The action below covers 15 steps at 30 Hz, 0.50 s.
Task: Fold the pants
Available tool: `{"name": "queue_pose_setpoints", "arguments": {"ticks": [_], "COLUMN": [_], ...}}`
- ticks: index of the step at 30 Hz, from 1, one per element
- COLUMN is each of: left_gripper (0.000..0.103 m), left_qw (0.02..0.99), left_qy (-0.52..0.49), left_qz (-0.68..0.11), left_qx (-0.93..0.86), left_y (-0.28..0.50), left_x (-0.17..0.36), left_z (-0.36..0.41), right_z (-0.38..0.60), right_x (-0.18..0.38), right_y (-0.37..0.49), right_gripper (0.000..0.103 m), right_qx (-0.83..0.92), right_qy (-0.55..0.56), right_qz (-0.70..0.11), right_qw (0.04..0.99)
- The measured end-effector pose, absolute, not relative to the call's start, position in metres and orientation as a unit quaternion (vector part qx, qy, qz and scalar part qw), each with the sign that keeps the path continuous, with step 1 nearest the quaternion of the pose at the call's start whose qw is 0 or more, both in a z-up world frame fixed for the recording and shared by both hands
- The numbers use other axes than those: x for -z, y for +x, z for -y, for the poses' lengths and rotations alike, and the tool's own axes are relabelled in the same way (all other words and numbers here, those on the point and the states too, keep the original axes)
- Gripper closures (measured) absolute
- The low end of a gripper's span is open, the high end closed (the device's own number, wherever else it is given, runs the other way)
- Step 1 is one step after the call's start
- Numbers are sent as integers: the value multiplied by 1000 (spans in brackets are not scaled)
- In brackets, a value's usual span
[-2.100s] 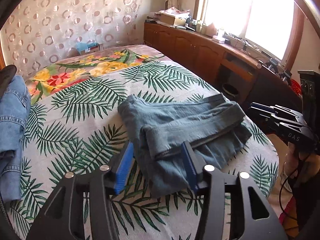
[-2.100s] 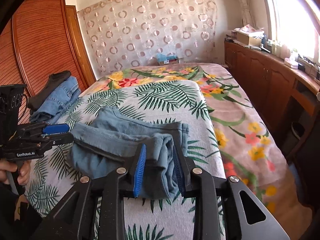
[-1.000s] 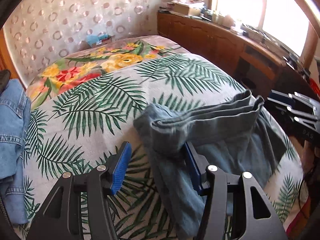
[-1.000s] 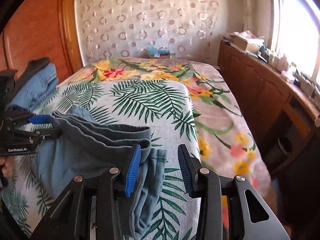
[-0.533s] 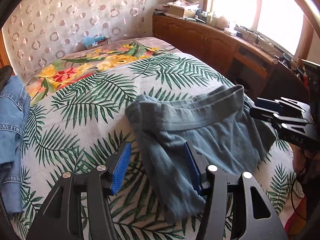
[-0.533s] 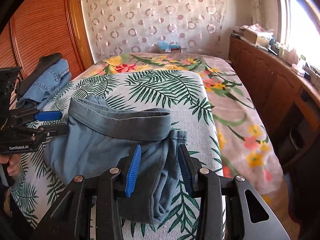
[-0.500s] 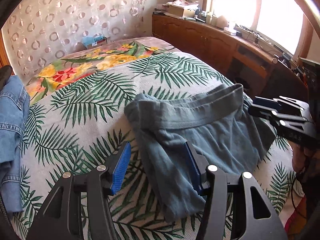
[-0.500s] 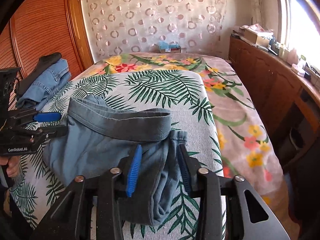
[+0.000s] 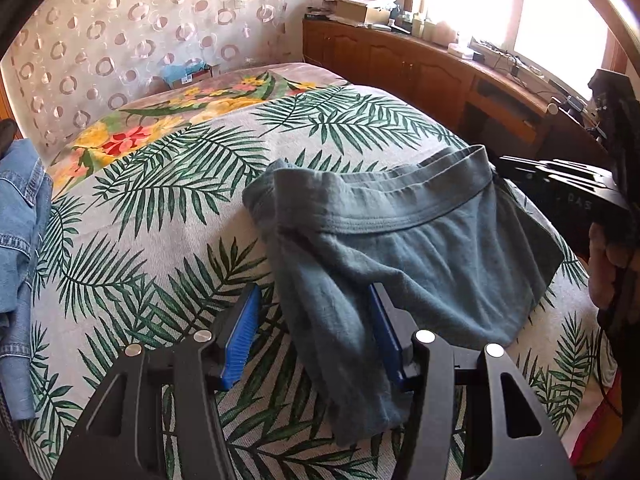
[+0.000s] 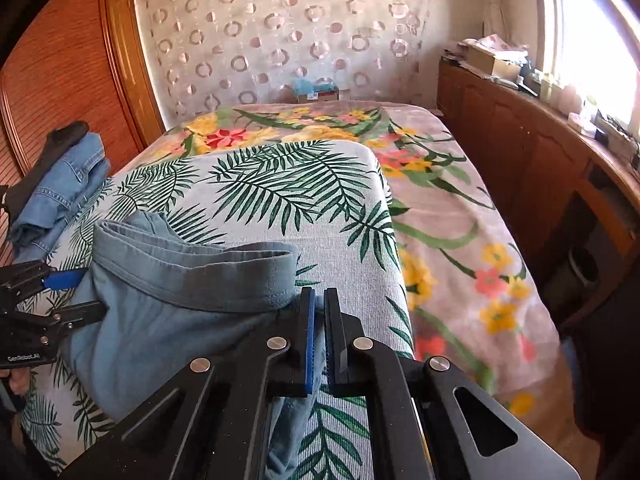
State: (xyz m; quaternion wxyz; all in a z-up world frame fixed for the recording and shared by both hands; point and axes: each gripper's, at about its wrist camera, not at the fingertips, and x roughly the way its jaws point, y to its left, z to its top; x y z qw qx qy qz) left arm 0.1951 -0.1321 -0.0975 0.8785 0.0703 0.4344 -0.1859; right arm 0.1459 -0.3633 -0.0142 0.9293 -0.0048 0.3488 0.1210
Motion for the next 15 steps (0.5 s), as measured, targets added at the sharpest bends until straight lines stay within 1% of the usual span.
{"name": "queue_pose_setpoints", "arguments": {"ticks": [3,5,6,11,13,15], "left_gripper": [48,42,41,37,35,34], "left_qw": [877,879,881,885,885,885], "left_qy": [71,71,71,59,55,52], "left_qz": [-436,-433,-432,-423,-422,-424], "left_qx": [187,184,182,186,186,187], "left_y": [196,196,196,195,195,197], "left_x": [100,101,102,105,106,106], "left_z": [132,132,132,126,125,123], "right_z": [367,366,365,365,366,368], "right_x": [12,12,12,17,19,19], "right_y": [137,130,125,98,87,79], "right_gripper": [99,99,99,87,84,83], "right_qx": [-127,-127,-129,-149,-150,-155], "right_qy": [5,1,-1,7,6,7], "right_qz": [-345,-344,-342,-355,-357,-358], "right_qw": [930,930,931,923,922,921]}}
